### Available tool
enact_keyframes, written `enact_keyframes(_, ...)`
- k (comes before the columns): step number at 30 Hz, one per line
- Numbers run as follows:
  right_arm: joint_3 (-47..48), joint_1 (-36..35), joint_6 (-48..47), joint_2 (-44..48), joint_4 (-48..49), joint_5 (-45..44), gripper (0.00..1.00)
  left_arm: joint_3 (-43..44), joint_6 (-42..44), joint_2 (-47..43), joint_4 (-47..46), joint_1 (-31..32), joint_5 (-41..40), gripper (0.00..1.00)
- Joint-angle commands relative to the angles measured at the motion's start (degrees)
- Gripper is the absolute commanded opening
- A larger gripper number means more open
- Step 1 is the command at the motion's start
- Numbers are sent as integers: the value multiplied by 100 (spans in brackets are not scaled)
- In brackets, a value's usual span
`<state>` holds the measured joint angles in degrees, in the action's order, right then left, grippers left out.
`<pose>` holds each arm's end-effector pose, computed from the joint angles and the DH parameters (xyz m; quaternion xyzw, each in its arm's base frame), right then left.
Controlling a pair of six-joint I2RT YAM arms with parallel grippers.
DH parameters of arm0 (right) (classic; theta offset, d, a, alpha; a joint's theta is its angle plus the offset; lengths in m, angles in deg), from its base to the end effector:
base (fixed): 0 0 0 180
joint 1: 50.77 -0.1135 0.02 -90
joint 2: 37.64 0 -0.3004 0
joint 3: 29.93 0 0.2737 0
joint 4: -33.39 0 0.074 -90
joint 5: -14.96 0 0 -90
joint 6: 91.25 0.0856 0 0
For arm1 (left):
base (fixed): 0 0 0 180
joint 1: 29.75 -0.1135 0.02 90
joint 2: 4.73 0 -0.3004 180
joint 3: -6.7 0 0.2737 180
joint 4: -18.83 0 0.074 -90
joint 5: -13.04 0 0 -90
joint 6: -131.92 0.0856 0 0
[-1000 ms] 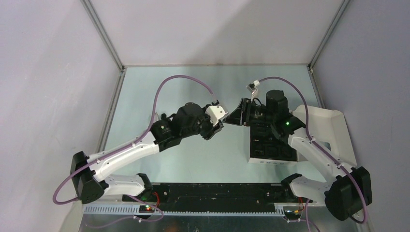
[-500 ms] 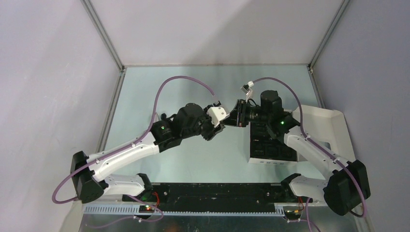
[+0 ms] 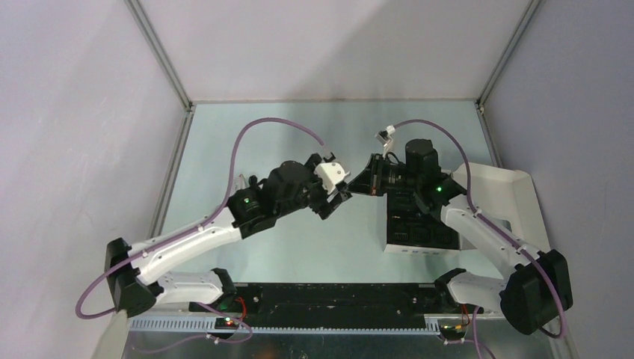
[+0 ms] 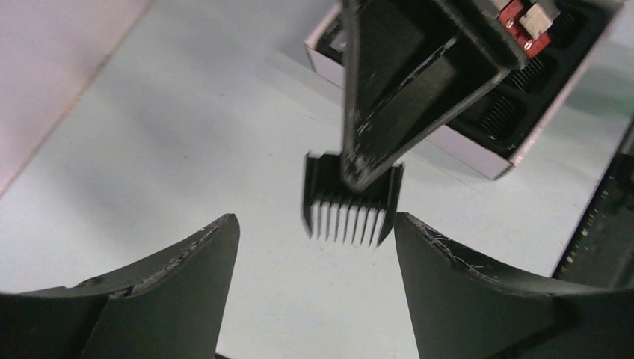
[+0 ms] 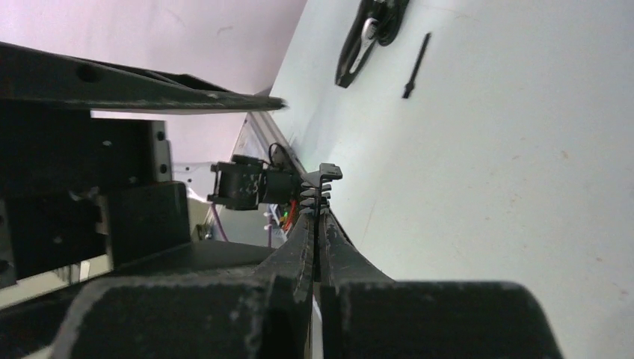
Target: Sort the hair-cutting tools
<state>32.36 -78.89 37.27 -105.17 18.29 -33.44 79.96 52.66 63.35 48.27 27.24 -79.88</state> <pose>0.2441 0.1949 0.3181 -0.1324 0.7826 0.5369 0.2860 0.1812 -0.2709 0.3514 0.4564 0.7049 -0.1934 0.5074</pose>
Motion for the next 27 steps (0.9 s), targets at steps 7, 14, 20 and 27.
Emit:
enact_keyframes(7,212,1363,-944,490,-1486,-366,0,-901,-927,-1473,-764,-699,-1491,98)
enact_keyframes(14,-177,2437,-1151,694,-1738,-668,0,-1934,-1877,-3073,-508,-2318,-1334,100)
enact_keyframes(20,-485,2985,-993,684,-1491,-1091,0,-2507,-2119,-4233,-206,-3738,-1270,100)
enact_keyframes(27,-691,3111,-1001,463,-1364,-1609,0,-2642,-2064,-4686,39,-4613,-1435,100)
